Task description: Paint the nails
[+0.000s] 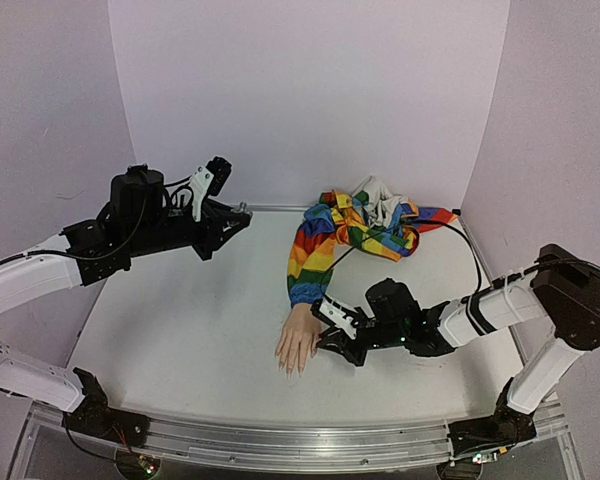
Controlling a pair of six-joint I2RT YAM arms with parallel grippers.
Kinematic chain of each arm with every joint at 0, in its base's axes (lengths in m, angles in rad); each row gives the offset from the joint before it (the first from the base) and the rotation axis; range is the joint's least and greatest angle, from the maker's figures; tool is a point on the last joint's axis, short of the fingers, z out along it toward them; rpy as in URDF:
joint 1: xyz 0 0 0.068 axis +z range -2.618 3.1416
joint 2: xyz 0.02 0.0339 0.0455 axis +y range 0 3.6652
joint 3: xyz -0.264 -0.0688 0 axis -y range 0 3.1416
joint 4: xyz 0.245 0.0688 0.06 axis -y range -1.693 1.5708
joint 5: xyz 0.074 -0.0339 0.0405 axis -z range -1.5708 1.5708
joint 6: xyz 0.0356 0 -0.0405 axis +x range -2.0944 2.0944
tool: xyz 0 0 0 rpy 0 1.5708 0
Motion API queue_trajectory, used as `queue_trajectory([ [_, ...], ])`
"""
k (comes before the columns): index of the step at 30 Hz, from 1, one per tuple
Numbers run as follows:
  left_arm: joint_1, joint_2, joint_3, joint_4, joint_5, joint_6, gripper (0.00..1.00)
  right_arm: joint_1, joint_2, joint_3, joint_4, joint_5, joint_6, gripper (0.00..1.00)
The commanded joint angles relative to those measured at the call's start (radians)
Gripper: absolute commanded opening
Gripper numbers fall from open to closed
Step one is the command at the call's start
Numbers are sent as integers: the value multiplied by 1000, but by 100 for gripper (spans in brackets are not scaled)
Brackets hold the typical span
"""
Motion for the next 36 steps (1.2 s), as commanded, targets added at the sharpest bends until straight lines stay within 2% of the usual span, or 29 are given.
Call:
queue_trajectory([
  [1, 6, -24, 8, 61, 15, 12, 0, 6, 15, 31, 37, -32, 5, 0],
  [36, 6, -30, 5, 61, 15, 18, 0, 19, 63, 53, 32, -82, 9, 0],
])
